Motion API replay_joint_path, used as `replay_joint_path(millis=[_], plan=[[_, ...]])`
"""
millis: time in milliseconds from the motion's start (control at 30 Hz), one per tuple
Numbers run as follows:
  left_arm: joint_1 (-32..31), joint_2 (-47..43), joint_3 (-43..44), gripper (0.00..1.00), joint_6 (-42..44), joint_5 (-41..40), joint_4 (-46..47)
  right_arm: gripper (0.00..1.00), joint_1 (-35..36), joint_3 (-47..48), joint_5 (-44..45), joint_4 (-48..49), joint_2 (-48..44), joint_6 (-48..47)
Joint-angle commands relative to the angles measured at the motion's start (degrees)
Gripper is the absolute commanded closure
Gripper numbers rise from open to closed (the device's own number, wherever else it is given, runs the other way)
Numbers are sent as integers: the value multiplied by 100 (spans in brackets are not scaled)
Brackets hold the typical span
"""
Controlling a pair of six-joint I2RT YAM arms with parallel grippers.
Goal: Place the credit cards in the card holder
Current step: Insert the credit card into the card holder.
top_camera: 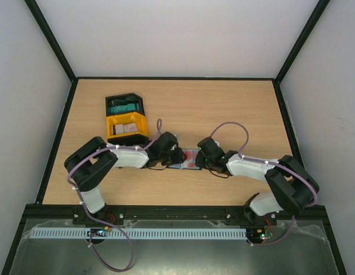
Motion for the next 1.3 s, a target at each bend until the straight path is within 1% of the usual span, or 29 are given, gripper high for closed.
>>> replay_joint_path(millis=[0, 133, 367, 533, 667, 733, 767, 800, 867, 1067, 1267], plan=[[-155, 193, 242, 70, 255, 79, -199, 72, 45, -135, -69, -168, 72, -48], [-309, 399, 587, 71, 461, 98, -370, 72, 44, -82, -97, -156, 96, -103], [-352, 628, 805, 72, 584, 183, -387, 72, 36, -63, -81, -126, 11, -117], [-358, 659, 925, 70, 679, 130, -565, 70, 42, 16, 146, -248, -163, -109], [-357, 524, 1016, 67, 801, -209, -948, 61, 37, 107, 646, -603, -523, 38], [-365, 517, 1018, 66, 822, -320, -1077, 50, 42, 114, 862, -768, -710, 163], [-360, 546, 1013, 66, 812, -323, -1103, 48, 44, 99, 889, -761, -733, 217], [-365, 601, 1014, 66, 807, -282, -1105, 46, 43, 94, 804, -722, -702, 241], [-365, 685, 1017, 66, 805, -159, -1043, 45, 44, 111, 711, -699, -548, 289], [-361, 780, 1136, 66, 929, 27, -1016, 46, 45, 78, 345, -438, -184, 288], [-384, 884, 1204, 65, 1107, 488, -856, 47, 45, 18, -84, -132, -44, 258]])
